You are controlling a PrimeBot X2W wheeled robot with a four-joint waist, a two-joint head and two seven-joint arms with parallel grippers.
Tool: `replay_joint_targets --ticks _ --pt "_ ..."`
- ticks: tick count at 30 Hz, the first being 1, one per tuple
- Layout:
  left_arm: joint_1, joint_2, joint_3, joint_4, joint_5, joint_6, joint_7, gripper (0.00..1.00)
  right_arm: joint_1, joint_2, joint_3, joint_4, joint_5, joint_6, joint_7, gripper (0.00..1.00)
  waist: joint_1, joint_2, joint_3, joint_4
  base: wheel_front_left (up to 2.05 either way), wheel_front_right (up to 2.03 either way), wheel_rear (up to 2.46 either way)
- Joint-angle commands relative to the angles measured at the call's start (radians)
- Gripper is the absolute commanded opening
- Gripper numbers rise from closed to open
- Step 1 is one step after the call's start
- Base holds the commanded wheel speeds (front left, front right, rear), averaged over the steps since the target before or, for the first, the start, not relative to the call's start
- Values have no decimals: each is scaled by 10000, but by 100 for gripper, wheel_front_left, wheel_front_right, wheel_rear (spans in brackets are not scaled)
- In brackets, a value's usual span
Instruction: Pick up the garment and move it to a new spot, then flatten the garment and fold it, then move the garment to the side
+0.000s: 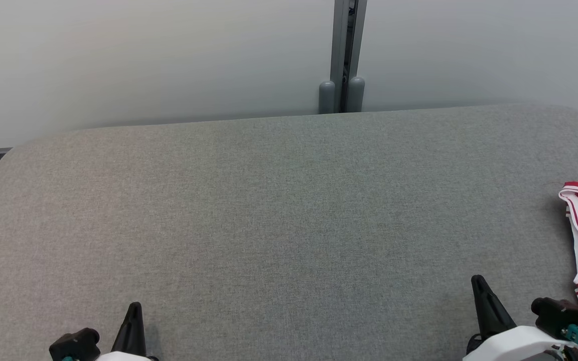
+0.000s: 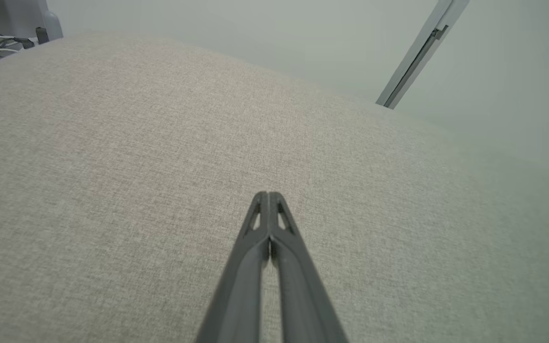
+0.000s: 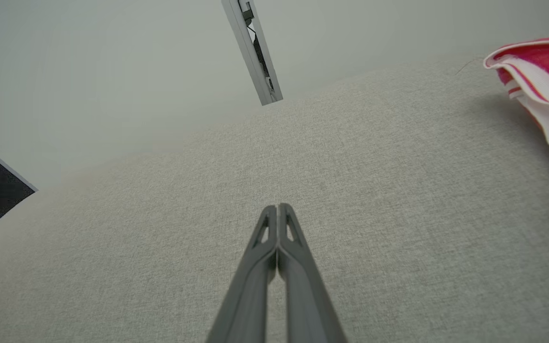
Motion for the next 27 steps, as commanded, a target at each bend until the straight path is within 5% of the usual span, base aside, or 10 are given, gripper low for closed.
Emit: replay_joint_targets --ticks 1,27 --pt "-326 66 93 -240 -477 -73 76 0 -242 -69 -86 -238 486 0 122 0 0 -1 -2 1 0 0 0" --pt "-685 101 462 -815 -4309 -518 1019 0 -352 -107 -565 -820 4408 0 1084 0 0 -1 -31 13 0 0 0"
